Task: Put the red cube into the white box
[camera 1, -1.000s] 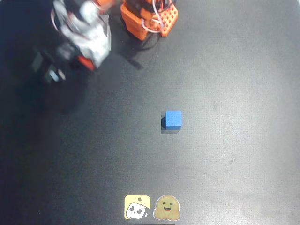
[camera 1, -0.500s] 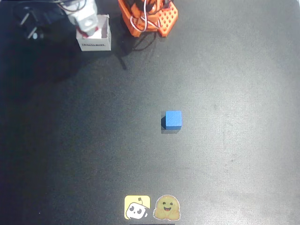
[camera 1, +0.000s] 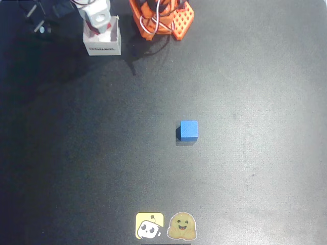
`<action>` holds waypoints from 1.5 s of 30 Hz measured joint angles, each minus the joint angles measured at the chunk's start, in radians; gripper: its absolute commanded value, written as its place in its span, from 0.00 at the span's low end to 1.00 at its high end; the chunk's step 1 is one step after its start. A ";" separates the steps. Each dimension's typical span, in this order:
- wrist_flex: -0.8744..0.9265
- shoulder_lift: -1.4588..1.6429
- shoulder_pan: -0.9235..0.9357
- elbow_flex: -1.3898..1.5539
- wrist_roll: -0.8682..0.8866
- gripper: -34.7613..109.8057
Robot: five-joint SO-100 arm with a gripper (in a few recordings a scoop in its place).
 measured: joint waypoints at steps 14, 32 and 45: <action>0.000 0.091 -0.005 0.003 -0.109 0.24; -0.492 0.071 -0.999 -0.181 -0.258 0.24; -0.706 0.403 -1.253 0.324 -0.235 0.24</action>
